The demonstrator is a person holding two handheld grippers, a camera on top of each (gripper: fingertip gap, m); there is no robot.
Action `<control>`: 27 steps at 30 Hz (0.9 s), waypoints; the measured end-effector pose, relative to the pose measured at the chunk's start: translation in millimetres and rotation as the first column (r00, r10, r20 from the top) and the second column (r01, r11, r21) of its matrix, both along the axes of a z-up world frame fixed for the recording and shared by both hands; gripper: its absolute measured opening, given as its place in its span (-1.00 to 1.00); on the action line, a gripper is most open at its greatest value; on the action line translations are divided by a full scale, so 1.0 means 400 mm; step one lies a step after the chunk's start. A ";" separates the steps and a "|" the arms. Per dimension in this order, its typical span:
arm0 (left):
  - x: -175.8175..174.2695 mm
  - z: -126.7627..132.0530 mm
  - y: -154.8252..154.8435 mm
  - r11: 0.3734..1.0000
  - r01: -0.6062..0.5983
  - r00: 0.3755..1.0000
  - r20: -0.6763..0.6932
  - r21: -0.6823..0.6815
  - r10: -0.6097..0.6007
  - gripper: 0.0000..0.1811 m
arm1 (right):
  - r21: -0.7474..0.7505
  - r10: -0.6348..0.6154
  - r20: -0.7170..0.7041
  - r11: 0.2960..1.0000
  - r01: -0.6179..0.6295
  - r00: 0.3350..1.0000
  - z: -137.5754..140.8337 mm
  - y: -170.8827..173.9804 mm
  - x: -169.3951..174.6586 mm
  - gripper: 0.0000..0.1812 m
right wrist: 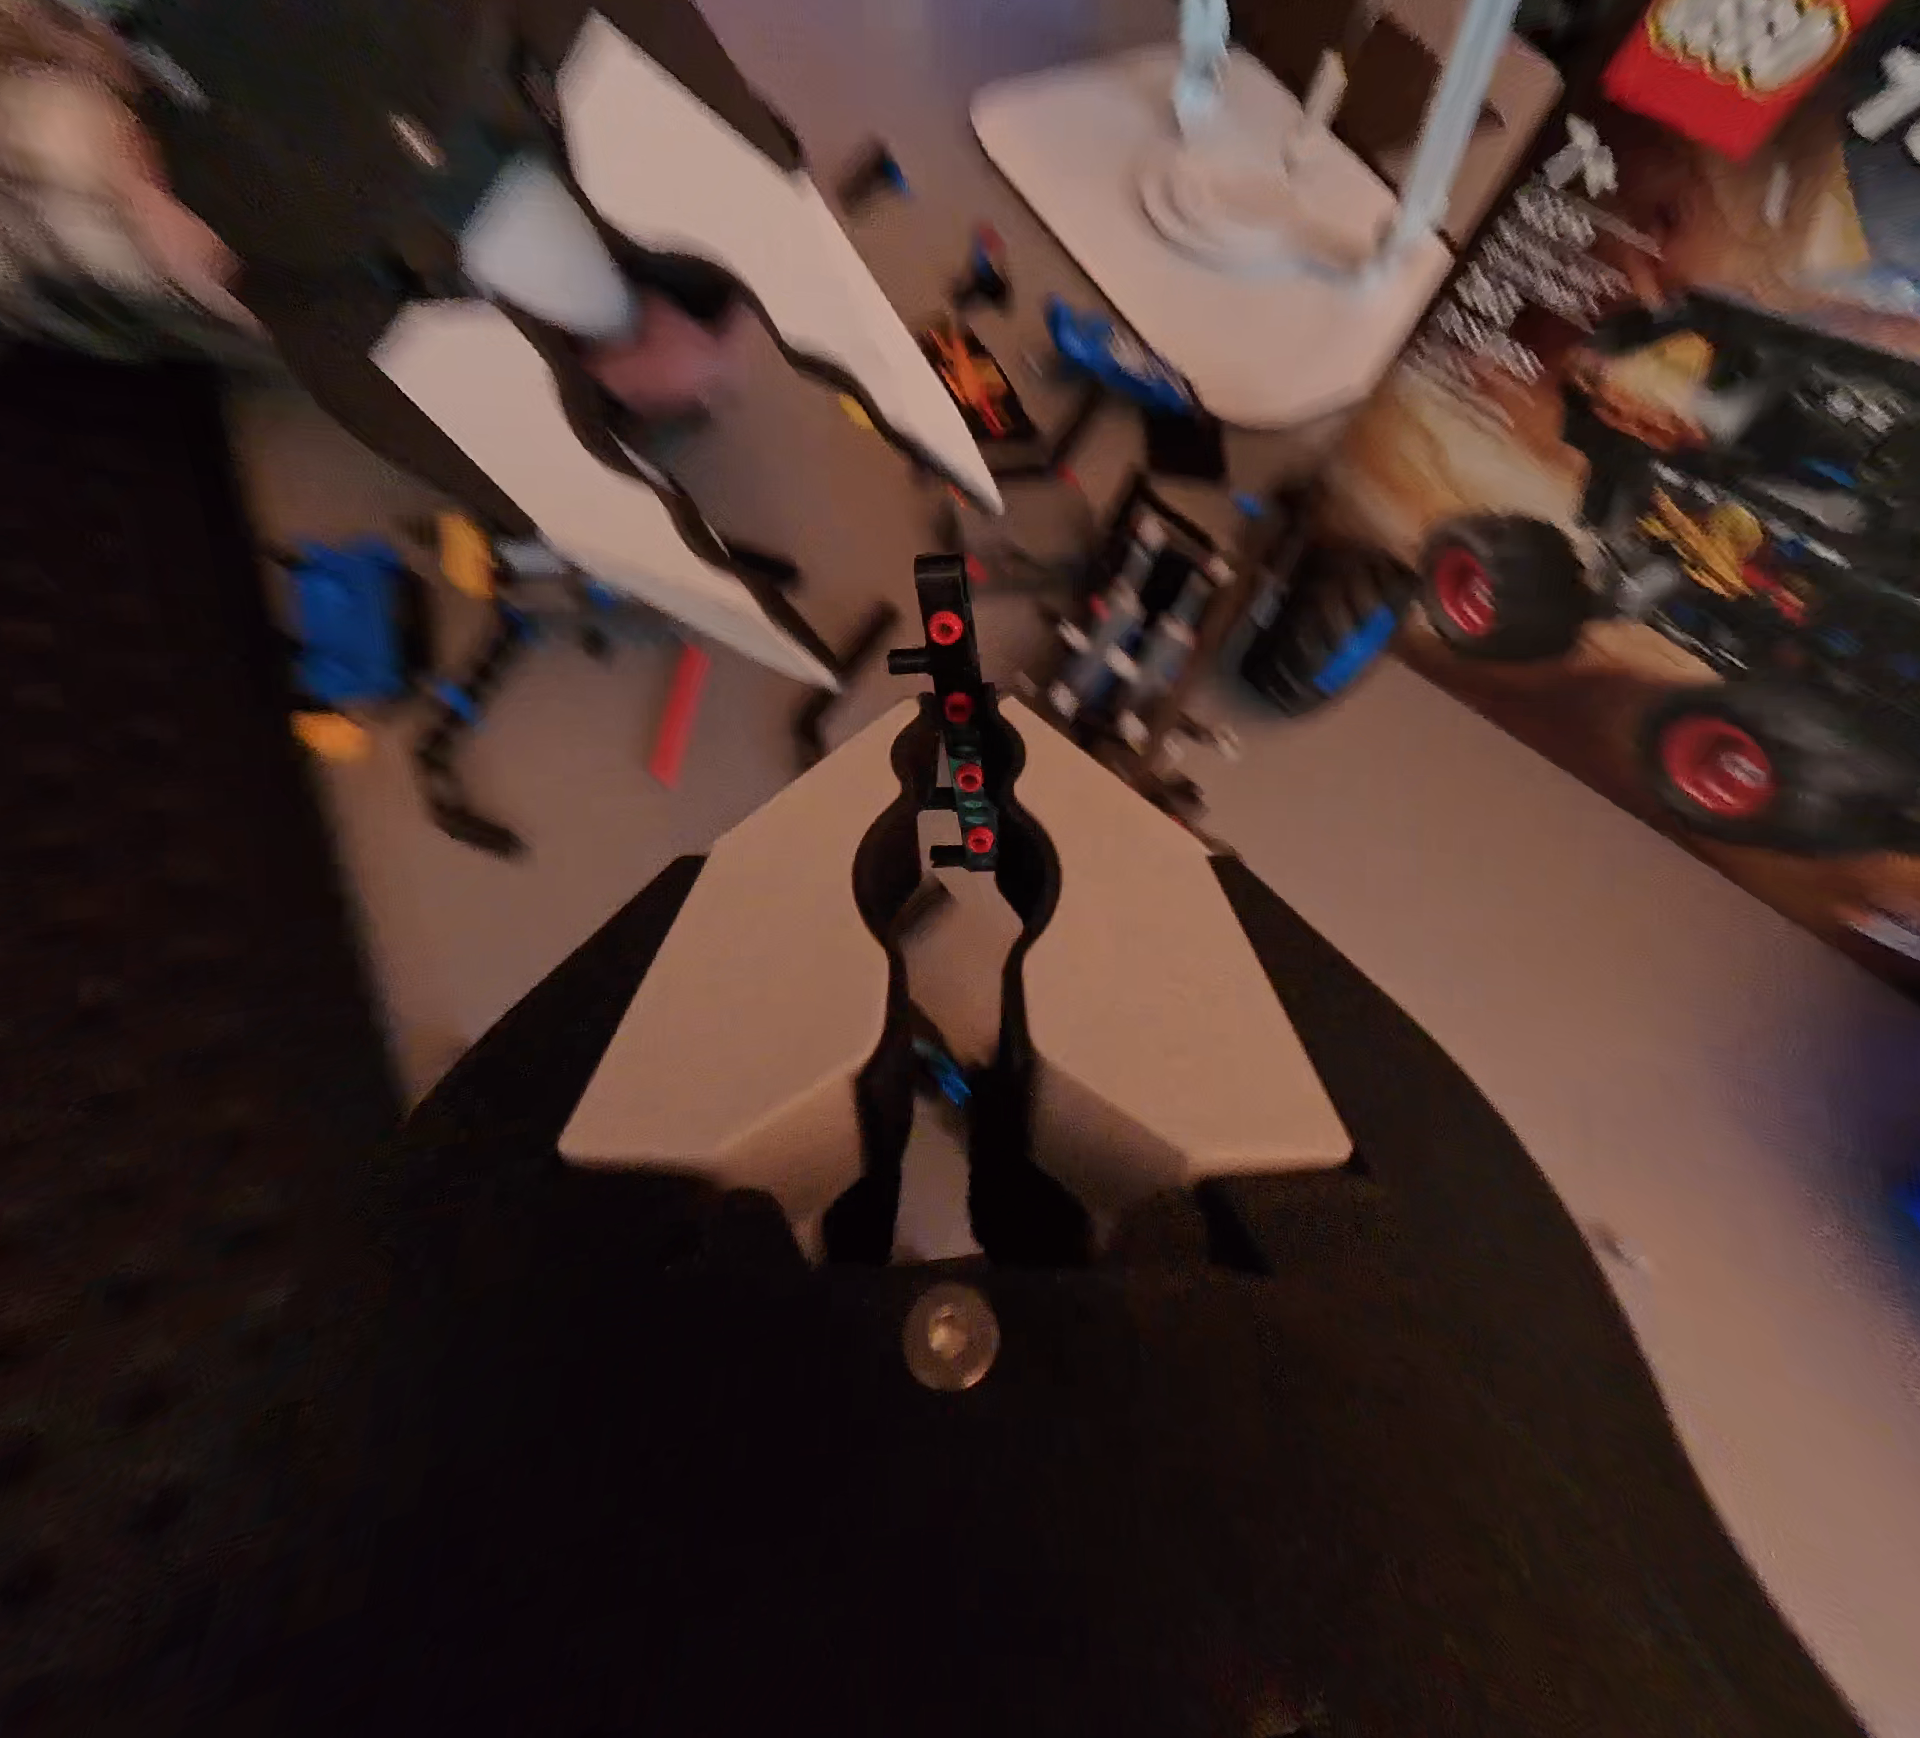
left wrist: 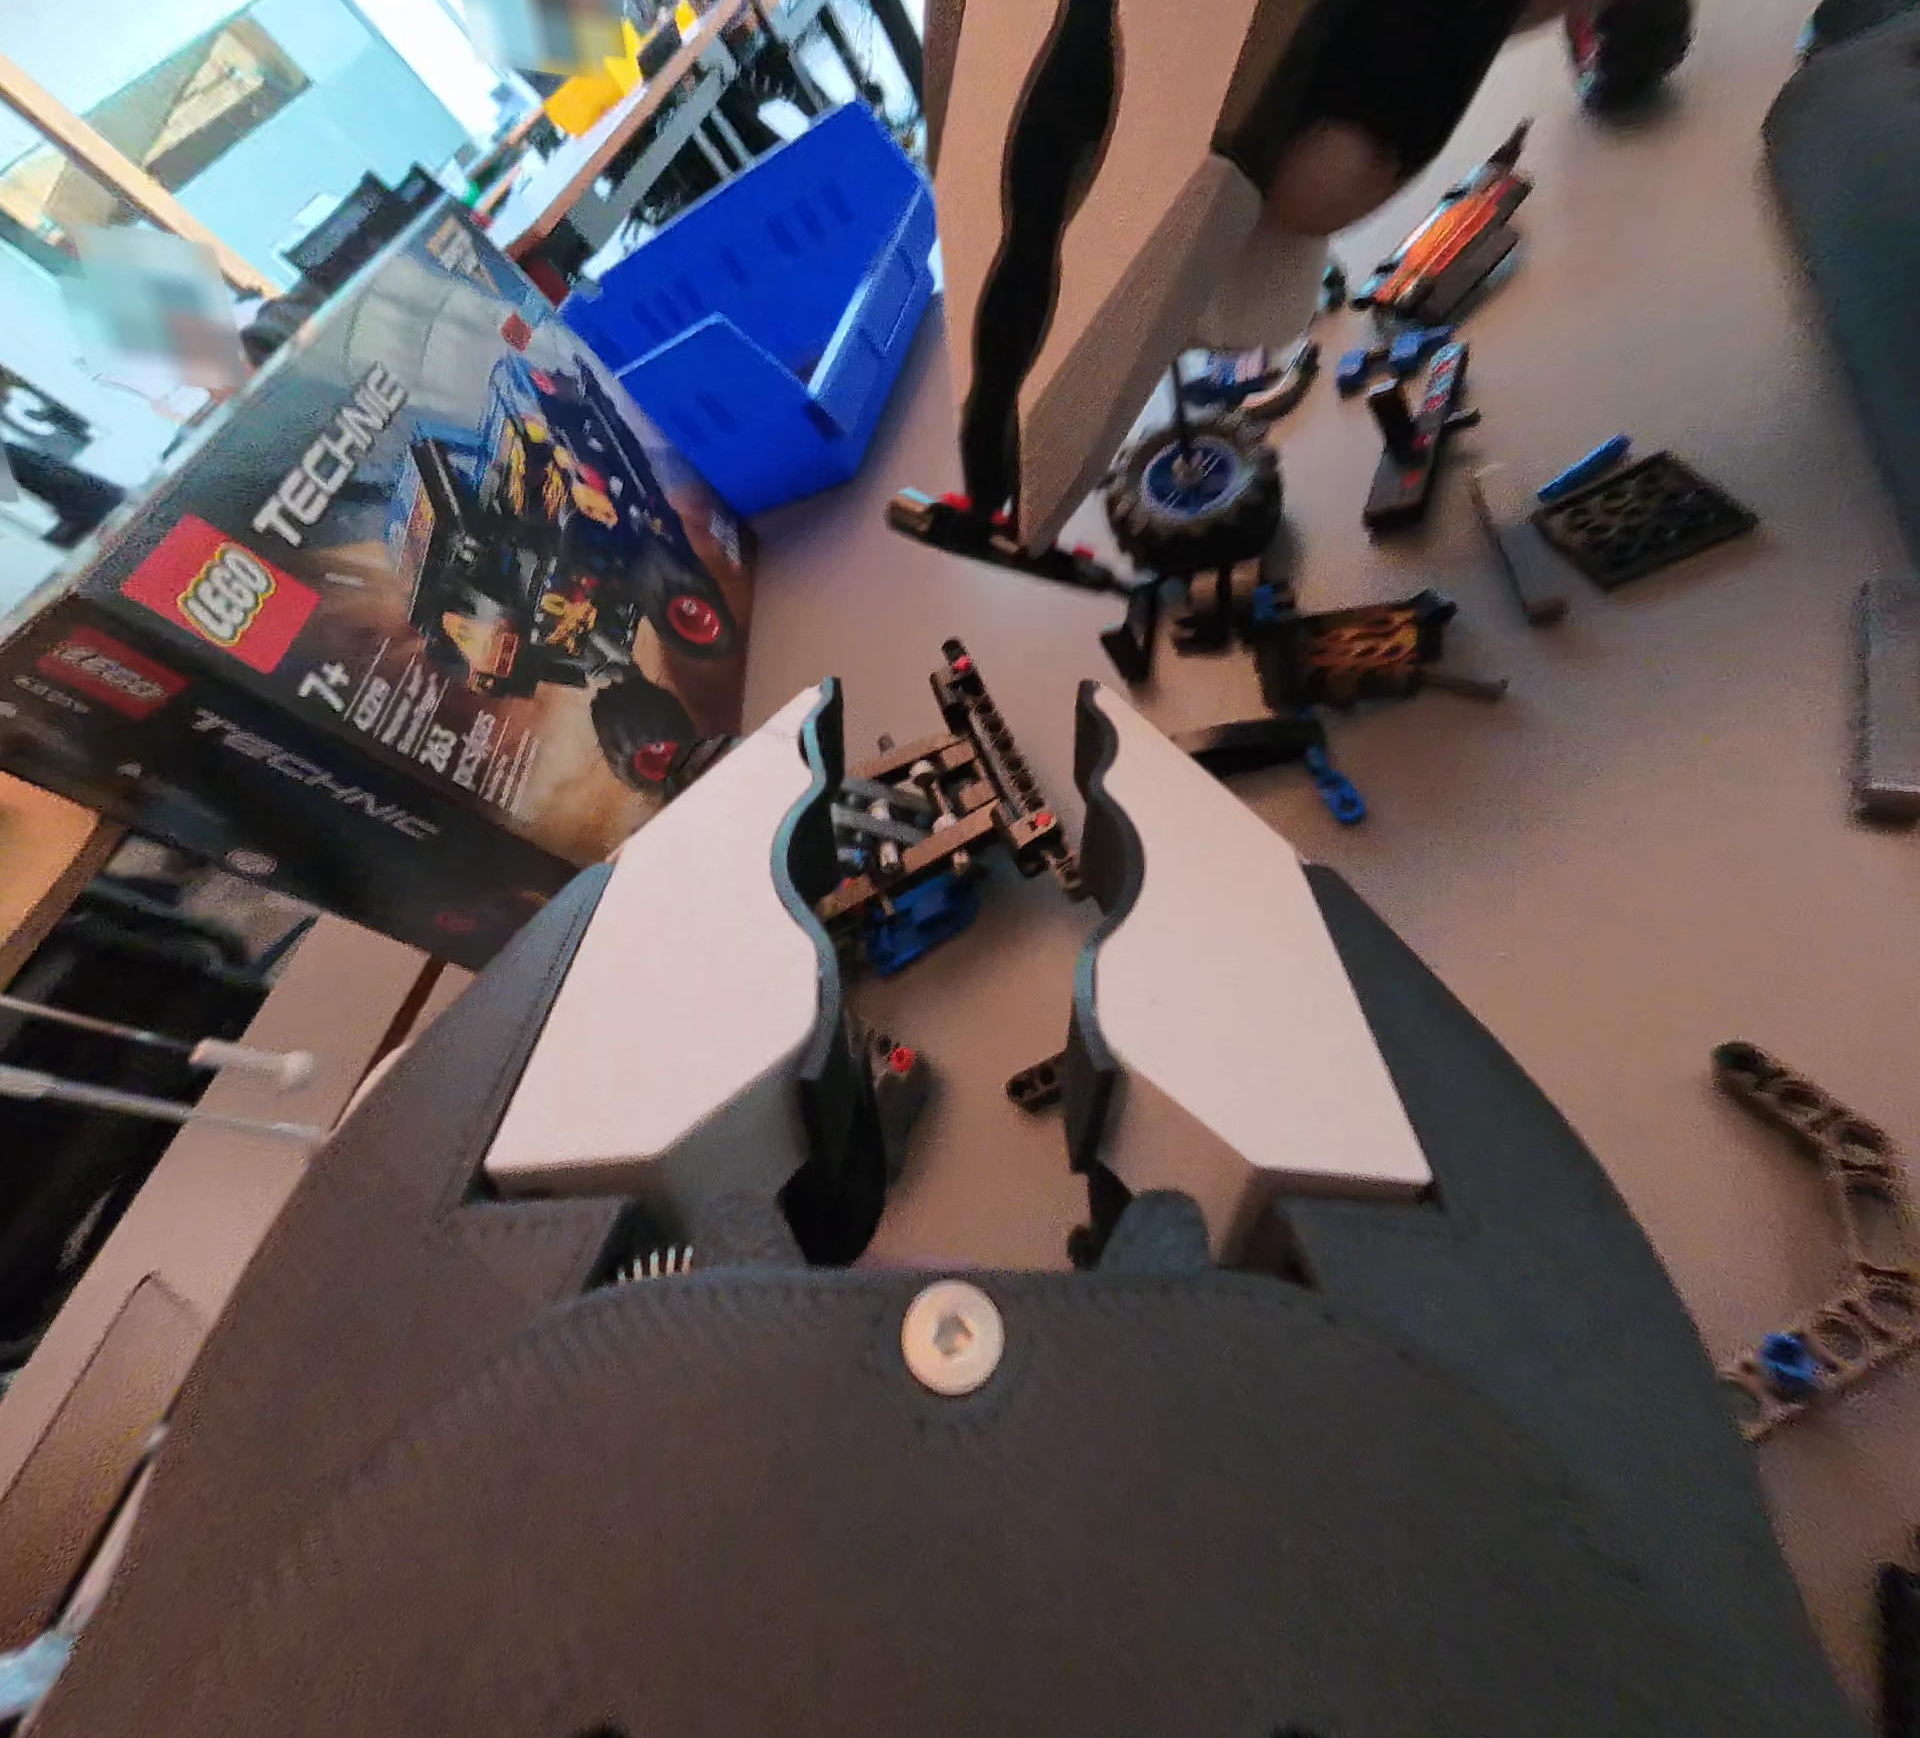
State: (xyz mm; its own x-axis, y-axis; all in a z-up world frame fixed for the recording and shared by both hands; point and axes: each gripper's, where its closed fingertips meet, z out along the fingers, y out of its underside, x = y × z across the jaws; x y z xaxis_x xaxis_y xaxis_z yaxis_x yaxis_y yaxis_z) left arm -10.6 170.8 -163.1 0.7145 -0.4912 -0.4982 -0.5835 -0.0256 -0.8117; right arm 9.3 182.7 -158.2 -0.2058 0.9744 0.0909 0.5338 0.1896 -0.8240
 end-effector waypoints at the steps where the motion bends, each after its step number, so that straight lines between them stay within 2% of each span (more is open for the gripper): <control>1: 0.014 0.007 -0.008 1.000 0.029 0.999 0.039 -0.008 -0.029 -0.54 | -0.076 0.023 -0.063 0.997 -0.028 0.998 0.025 -0.030 -0.013 -0.94; 3: 0.038 0.019 -0.019 0.996 0.076 0.983 0.172 -0.042 -0.068 -0.58 | -0.194 0.047 -0.180 0.978 -0.082 0.983 0.066 -0.075 -0.032 -0.94; 6: 0.078 0.052 -0.050 0.974 0.215 0.907 0.384 -0.068 -0.173 -0.73 | -0.338 0.090 -0.286 0.922 -0.188 0.954 0.097 -0.128 -0.045 -0.94; 7: 0.075 0.065 -0.054 0.971 0.233 0.883 0.430 -0.060 -0.186 -0.82 | -0.376 0.095 -0.321 0.900 -0.219 0.942 0.108 -0.137 -0.046 -0.94; 9: 0.071 0.067 -0.055 0.961 0.260 0.848 0.498 -0.095 -0.181 -0.83 | -0.399 0.075 -0.361 0.888 -0.227 0.930 0.115 -0.136 -0.051 -0.94; 10: 0.065 0.061 -0.049 0.964 0.247 0.852 0.496 -0.103 -0.165 -0.83 | -0.393 0.061 -0.364 0.895 -0.213 0.929 0.111 -0.132 -0.055 -0.94; 12: 0.044 0.049 -0.036 0.978 0.180 0.891 0.439 -0.108 -0.115 -0.84 | -0.363 0.026 -0.363 0.917 -0.167 0.931 0.105 -0.121 -0.060 -0.91; 14: 0.014 0.062 -0.021 0.990 0.099 0.894 0.445 -0.098 -0.045 -0.84 | -0.293 -0.038 -0.366 0.953 -0.077 0.930 0.104 -0.094 -0.059 -0.89; 15: -0.011 0.064 -0.009 0.996 0.024 0.908 0.418 -0.088 0.015 -0.92 | -0.253 -0.071 -0.369 0.967 -0.027 0.927 0.104 -0.081 -0.056 -0.87; 17: -0.050 0.053 0.007 0.994 -0.104 0.958 0.263 -0.041 0.111 -0.93 | -0.225 -0.093 -0.395 0.974 0.002 0.914 0.117 -0.084 -0.050 -0.86; 19: -0.056 0.044 0.015 0.988 -0.157 0.980 0.128 0.011 0.154 -0.93 | -0.248 -0.135 -0.378 0.968 0.041 0.916 0.111 -0.085 -0.062 -0.83; 21: -0.055 0.041 0.020 0.979 -0.193 0.981 0.021 0.061 0.192 -0.93 | -0.273 -0.182 -0.329 0.958 0.091 0.927 0.088 -0.076 -0.075 -0.79; 23: -0.066 0.042 0.026 0.963 -0.247 0.964 -0.071 0.108 0.255 -0.93 | -0.354 -0.190 -0.353 0.934 0.058 0.916 0.101 -0.090 -0.081 -0.78; 27: -0.074 0.056 0.026 0.945 -0.284 0.943 -0.133 0.164 0.306 -0.92 | -0.352 -0.213 -0.343 0.932 0.085 0.915 0.097 -0.089 -0.089 -0.88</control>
State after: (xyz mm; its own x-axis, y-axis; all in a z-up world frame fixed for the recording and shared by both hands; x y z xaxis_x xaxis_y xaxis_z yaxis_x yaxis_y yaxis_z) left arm -40.2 181.1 -140.7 0.7253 -0.1870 -0.6625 -0.6856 -0.1084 -0.7199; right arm -26.2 147.2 -119.4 -0.0696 0.9786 -0.1935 0.1796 -0.1786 -0.9674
